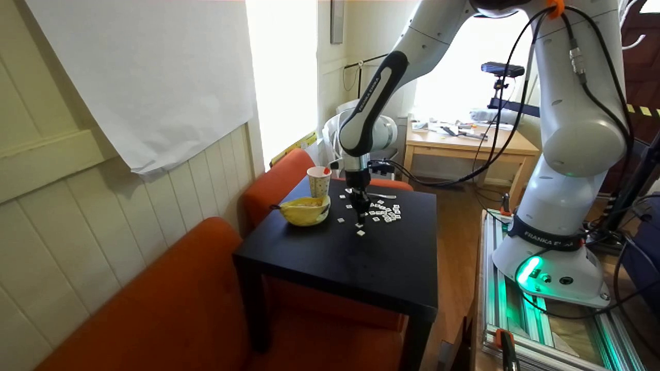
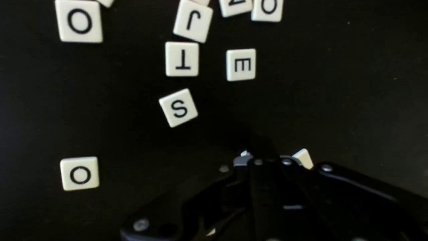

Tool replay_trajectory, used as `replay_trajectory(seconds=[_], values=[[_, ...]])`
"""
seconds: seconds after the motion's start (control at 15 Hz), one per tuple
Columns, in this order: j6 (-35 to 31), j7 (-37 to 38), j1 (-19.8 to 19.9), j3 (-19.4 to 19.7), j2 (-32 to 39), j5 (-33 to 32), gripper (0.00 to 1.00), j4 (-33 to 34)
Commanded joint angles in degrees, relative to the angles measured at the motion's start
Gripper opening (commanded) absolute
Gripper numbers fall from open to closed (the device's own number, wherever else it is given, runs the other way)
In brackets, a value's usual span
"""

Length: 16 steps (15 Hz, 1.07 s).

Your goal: Move the letter V to the left

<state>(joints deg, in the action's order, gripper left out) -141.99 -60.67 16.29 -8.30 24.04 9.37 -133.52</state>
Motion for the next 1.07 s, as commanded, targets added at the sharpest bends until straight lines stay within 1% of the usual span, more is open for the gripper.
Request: replay_trajectory(seconds=[0.0,0.2,0.4,0.47,0.6,0.73,0.8,1.0], values=[[-0.05,4.56,-0.85,0.81,-0.81,5.32,0.02,-1.03],[-0.91,6.37,-0.36,0.86,-2.89,8.1,0.02,-2.19],[-1.05,10.06,-1.56,2.61,-5.9,6.57,0.02,-3.94],[-1.74,8.91,-1.8,3.13,-6.96,4.83,0.02,-4.7],[-3.2,4.11,-2.0,3.78,-8.27,1.84,0.02,-5.49],[-3.05,-0.85,-1.98,3.47,-9.83,0.56,0.02,-6.02],[-1.91,2.35,-2.26,3.91,-6.9,2.78,0.01,-3.47],[-1.87,1.94,-2.51,4.15,-7.15,2.75,0.01,-3.53]])
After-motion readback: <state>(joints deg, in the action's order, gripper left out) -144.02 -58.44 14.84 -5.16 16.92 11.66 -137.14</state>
